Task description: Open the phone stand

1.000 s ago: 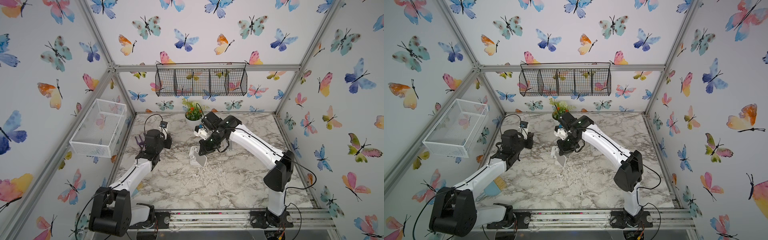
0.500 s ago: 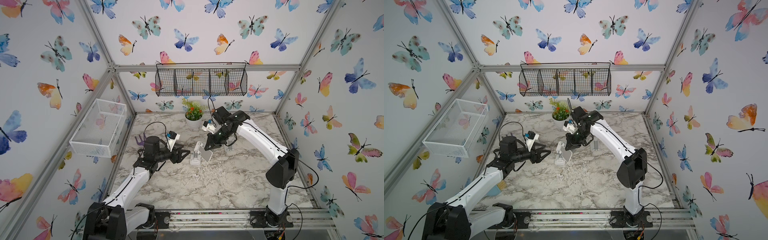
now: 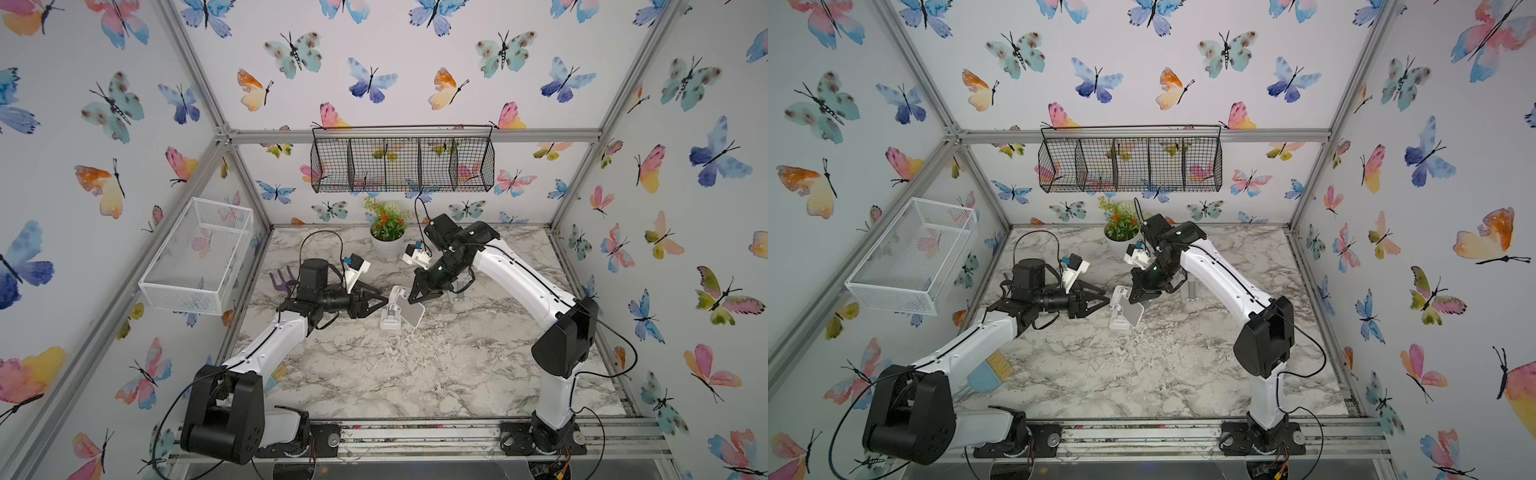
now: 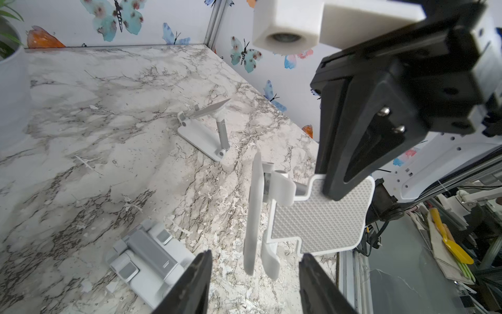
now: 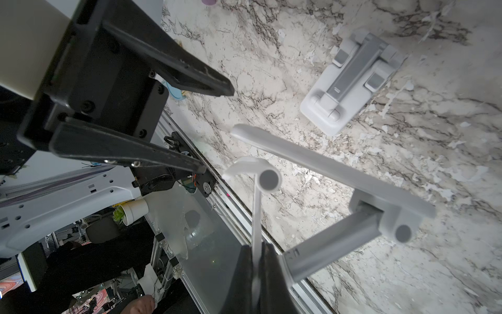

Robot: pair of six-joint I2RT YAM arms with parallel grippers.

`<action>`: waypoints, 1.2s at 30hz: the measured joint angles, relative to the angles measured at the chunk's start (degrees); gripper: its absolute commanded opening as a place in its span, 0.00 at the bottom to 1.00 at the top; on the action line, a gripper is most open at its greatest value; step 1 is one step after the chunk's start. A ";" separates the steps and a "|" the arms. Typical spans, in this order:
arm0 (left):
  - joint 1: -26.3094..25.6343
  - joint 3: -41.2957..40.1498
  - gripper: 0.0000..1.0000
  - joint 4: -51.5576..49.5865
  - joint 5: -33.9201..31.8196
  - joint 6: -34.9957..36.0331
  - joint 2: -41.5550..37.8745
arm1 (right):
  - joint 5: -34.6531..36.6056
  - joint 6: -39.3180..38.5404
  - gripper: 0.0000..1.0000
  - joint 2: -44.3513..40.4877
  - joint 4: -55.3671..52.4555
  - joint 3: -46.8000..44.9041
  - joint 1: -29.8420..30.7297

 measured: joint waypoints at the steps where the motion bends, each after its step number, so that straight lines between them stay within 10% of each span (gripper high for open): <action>1: 0.00 0.24 0.54 0.02 0.37 -0.02 0.59 | -0.02 -0.07 0.00 -0.02 0.00 0.00 0.00; 16: -0.46 1.68 0.52 0.07 1.86 -0.02 4.66 | -1.70 -0.24 0.00 -0.02 0.11 0.00 0.28; 21: -0.59 3.06 0.36 0.11 1.90 0.00 5.53 | -2.03 -0.24 0.00 -0.02 0.17 0.00 1.20; 24: -0.61 3.63 0.00 -0.07 3.06 0.04 6.10 | -1.62 -0.15 0.00 -0.02 0.87 0.00 1.51; 36: -1.25 5.16 0.00 0.72 3.45 1.49 9.29 | -1.86 0.35 0.00 -0.09 1.68 0.24 1.51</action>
